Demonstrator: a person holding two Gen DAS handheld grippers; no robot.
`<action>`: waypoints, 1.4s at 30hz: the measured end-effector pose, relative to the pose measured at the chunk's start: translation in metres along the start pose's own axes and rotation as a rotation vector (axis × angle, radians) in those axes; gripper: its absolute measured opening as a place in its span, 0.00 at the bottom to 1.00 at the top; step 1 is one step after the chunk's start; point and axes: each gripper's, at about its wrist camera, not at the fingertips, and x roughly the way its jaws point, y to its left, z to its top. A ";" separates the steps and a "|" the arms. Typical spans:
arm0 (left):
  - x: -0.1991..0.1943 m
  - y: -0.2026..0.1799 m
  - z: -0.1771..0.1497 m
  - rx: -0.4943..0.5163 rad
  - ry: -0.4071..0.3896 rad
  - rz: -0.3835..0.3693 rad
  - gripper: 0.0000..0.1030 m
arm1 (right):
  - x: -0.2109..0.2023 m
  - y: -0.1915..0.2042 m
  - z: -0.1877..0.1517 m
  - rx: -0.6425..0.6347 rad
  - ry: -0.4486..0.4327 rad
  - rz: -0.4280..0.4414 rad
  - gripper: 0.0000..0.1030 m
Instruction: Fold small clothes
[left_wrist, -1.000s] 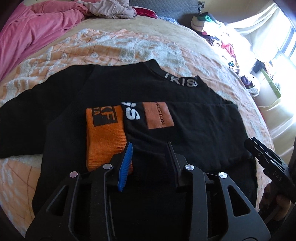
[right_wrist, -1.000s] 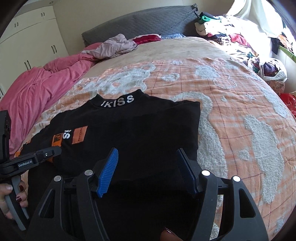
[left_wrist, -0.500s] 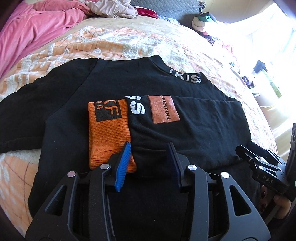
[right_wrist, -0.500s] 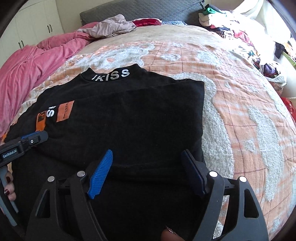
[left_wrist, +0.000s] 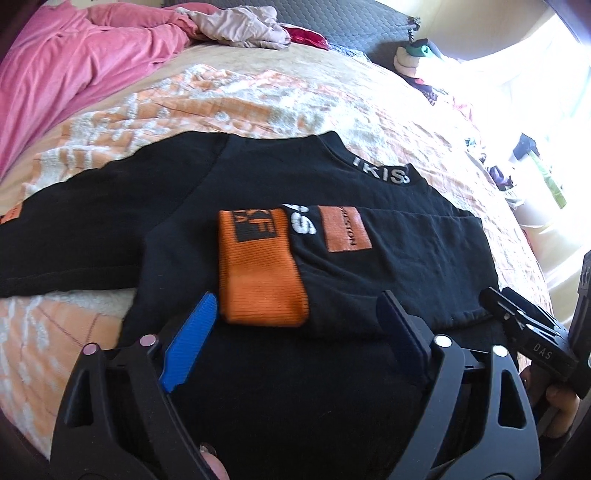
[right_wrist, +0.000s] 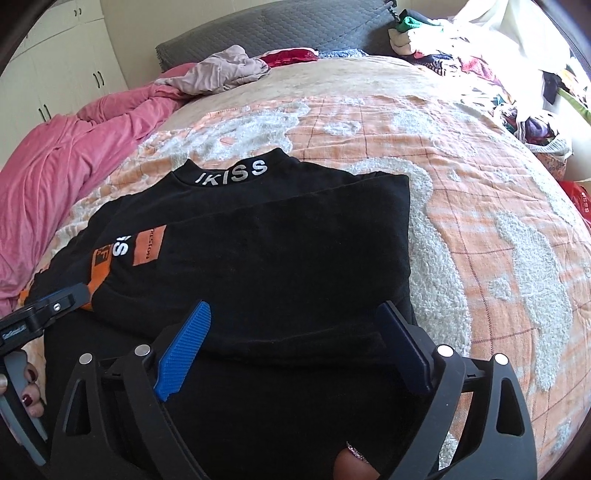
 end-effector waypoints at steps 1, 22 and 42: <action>-0.002 0.002 0.000 -0.005 -0.004 0.001 0.78 | -0.002 0.001 0.001 0.000 -0.012 0.005 0.89; -0.046 0.070 -0.001 -0.109 -0.090 0.113 0.81 | -0.037 0.053 0.005 -0.085 -0.147 0.080 0.93; -0.070 0.168 -0.022 -0.291 -0.111 0.175 0.81 | -0.031 0.147 0.005 -0.159 -0.115 0.157 0.95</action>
